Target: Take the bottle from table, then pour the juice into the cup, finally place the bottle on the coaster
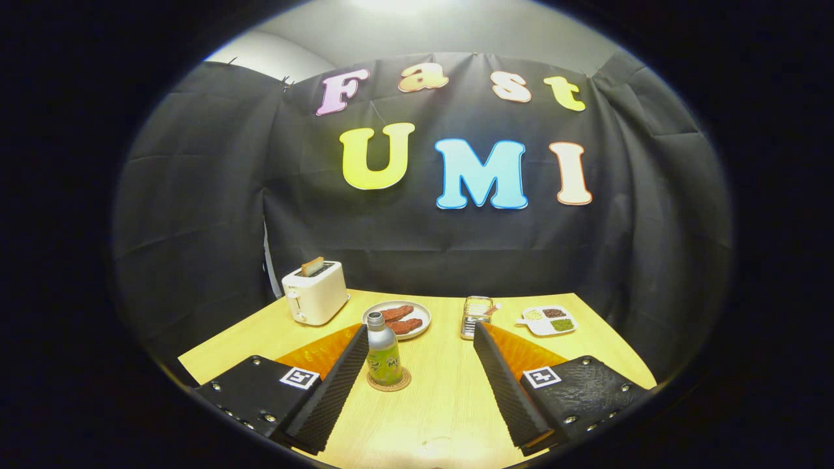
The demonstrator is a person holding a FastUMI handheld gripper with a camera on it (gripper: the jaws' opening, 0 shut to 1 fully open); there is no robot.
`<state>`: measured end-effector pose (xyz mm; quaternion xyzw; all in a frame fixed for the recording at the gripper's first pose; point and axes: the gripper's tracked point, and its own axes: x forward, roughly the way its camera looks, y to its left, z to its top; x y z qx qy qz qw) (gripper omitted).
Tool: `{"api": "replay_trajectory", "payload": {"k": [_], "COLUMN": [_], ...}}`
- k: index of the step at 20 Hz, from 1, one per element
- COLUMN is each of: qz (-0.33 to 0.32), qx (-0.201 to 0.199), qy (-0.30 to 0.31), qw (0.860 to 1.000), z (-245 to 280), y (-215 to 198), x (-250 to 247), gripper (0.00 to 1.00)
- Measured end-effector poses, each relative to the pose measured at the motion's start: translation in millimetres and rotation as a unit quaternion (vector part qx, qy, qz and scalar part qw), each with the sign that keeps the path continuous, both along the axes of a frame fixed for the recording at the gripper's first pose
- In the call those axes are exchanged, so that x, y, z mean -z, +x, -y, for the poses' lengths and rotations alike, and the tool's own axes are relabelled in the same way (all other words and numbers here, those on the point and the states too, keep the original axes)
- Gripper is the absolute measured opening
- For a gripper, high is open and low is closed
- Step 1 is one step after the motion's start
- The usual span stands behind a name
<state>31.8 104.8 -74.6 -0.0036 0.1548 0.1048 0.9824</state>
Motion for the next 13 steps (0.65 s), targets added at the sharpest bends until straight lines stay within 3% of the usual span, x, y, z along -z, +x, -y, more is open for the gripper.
{"api": "replay_trajectory", "payload": {"k": [8, 13], "qz": [0.053, 0.072], "qx": [0.036, 0.034], "qy": [-0.021, -0.01], "qw": [0.998, 0.997], "z": [24.1, 20.0], "y": [-50.4, -75.7], "x": [-53.8, -70.0], "gripper": [0.98, 0.98]}}
